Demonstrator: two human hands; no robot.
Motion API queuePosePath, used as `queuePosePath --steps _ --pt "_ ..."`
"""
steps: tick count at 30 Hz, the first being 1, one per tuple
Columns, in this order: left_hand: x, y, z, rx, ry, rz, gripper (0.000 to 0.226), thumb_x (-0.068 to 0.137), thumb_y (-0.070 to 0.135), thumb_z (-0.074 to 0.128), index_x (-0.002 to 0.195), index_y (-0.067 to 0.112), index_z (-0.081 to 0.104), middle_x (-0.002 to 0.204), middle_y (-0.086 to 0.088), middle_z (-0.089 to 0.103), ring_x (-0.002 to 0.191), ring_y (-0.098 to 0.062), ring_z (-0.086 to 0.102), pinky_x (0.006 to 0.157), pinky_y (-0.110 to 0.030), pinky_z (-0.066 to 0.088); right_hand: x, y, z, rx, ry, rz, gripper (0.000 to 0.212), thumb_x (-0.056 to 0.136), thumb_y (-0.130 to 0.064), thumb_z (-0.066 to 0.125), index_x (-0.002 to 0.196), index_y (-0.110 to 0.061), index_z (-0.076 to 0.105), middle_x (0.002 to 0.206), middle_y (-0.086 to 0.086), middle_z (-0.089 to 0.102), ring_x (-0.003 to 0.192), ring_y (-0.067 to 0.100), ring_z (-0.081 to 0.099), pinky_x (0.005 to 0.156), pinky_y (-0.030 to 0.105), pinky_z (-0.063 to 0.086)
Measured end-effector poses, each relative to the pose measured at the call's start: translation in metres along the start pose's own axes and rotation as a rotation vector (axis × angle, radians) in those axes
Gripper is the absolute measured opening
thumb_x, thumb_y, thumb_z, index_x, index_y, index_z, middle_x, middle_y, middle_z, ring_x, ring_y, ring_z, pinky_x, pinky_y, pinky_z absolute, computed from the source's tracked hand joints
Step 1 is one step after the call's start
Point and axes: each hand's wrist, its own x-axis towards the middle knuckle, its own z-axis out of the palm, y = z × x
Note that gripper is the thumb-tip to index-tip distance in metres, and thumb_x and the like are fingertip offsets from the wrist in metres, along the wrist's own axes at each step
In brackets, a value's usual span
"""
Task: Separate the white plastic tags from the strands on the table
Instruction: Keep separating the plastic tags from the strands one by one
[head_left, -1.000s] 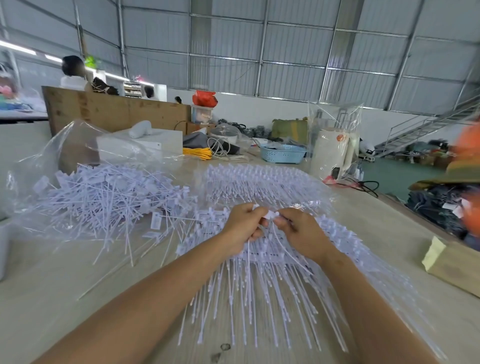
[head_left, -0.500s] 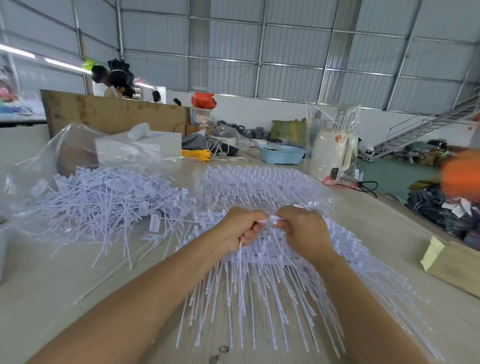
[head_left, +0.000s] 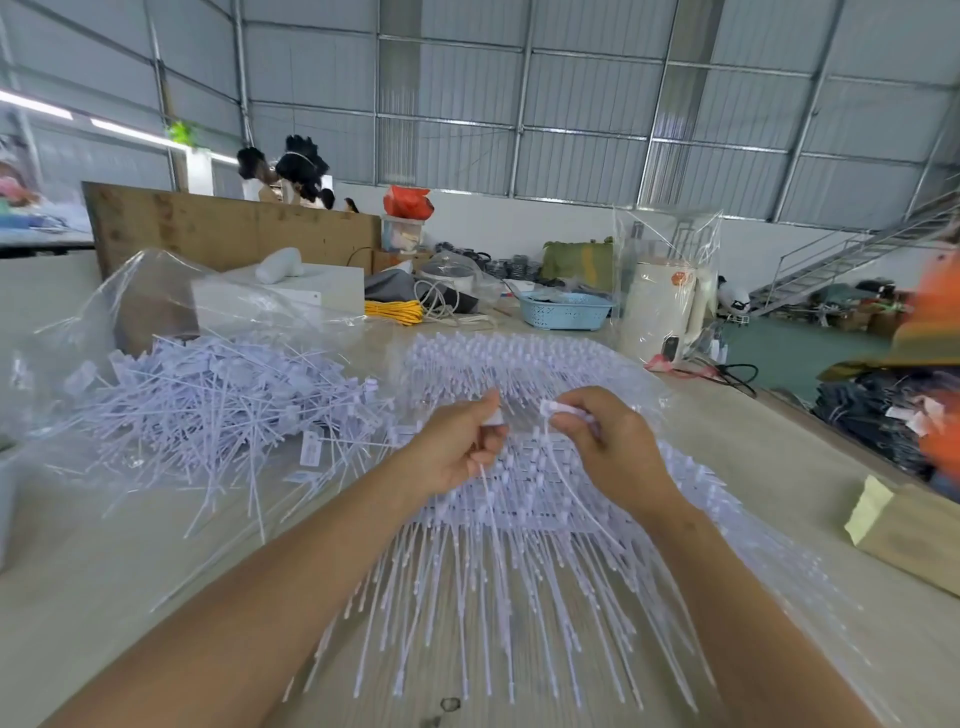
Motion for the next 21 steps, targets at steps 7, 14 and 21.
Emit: queuePosePath --steps 7,14,21 --pt "-0.013 -0.014 0.024 0.417 -0.222 0.072 0.041 0.093 0.044 0.054 0.077 0.009 0.066 0.064 -0.003 0.062 0.046 -0.007 0.044 0.036 -0.015 0.027 -0.007 -0.001 0.013 -0.080 -0.168 -0.033 0.021 0.088 0.001 0.056 0.108 0.000 0.058 0.104 0.015 0.054 0.091 0.027 0.056 0.081 0.027 0.044" --pt "-0.015 -0.014 0.024 0.467 -0.080 0.202 0.031 0.096 0.032 0.054 0.076 0.008 0.059 0.041 0.008 0.047 0.032 -0.003 0.035 0.035 -0.013 0.023 -0.004 0.002 0.003 0.055 -0.307 0.018 0.017 0.094 -0.005 0.050 0.103 0.001 0.063 0.082 0.006 0.062 0.074 0.015 0.053 0.063 0.005 0.036" --pt "-0.016 -0.015 0.027 0.419 -0.027 0.236 0.024 0.096 0.025 0.053 0.084 0.006 0.060 0.036 0.008 0.047 0.028 -0.003 0.038 0.034 -0.009 0.023 -0.003 0.001 -0.001 0.061 -0.211 -0.009 0.019 0.092 -0.008 0.057 0.107 -0.006 0.067 0.079 -0.010 0.059 0.067 -0.007 0.051 0.064 0.002 0.035"
